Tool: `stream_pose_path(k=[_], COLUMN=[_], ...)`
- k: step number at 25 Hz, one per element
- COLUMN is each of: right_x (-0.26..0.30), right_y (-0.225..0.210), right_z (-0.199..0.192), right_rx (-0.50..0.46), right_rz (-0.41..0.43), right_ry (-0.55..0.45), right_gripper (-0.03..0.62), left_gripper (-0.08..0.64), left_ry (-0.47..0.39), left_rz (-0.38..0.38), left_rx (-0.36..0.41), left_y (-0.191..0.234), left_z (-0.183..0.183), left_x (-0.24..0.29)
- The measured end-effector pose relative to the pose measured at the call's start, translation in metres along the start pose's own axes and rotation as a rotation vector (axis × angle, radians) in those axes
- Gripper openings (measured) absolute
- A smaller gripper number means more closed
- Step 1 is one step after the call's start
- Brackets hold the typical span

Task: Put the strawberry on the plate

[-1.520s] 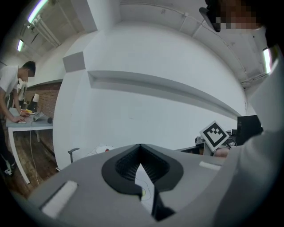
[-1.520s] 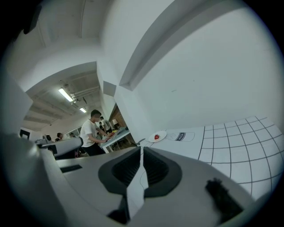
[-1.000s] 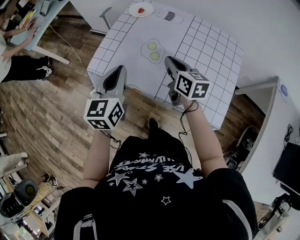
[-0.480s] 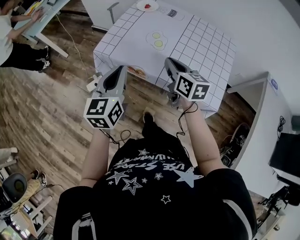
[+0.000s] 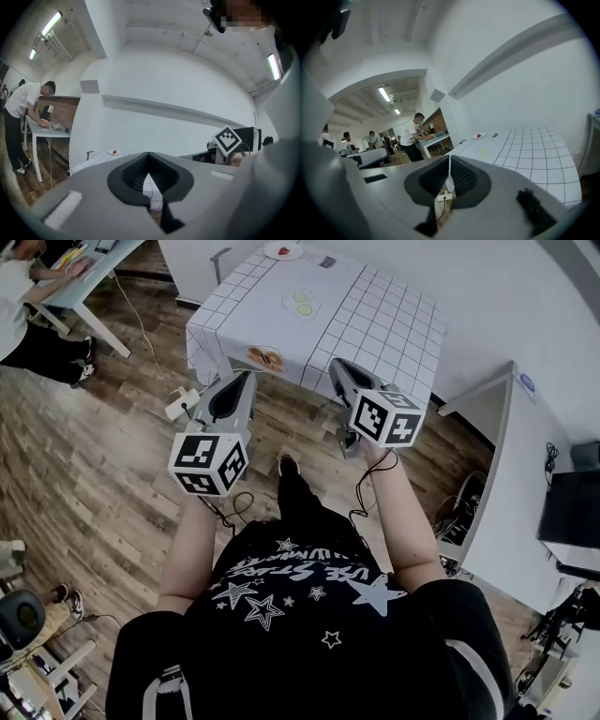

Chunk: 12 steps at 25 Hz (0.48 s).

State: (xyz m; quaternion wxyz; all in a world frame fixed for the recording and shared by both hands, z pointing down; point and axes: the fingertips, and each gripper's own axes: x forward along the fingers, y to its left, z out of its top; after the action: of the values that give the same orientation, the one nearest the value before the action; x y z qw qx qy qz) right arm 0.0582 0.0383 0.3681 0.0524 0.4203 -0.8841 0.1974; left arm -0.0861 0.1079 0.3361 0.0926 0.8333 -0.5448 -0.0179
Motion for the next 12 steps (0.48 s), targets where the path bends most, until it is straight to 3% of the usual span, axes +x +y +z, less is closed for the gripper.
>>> stream_pose_path(k=[3, 8, 12], right_x=[-0.023, -0.028, -0.078], right_y=[0.005, -0.018, 0.010], right_z=[-0.007, -0.012, -0.019], right_rx=[-0.006, -0.004, -0.024], right_rz=[-0.011, -0.012, -0.062], right_ry=[0.001, 0.035, 0.037], right_gripper=[0.018, 0.017, 0.017], left_gripper=[0.008, 0.009, 0.009], left_ry=[-0.004, 0.020, 0.004], left_rz=[-0.013, -0.014, -0.051], left_rx=[0.014, -0.015, -0.044], left_y=[-0.013, -0.017, -0.037], left_z=[-0.001, -0.010, -0.007], left_x=[-0.013, 0.013, -0.028])
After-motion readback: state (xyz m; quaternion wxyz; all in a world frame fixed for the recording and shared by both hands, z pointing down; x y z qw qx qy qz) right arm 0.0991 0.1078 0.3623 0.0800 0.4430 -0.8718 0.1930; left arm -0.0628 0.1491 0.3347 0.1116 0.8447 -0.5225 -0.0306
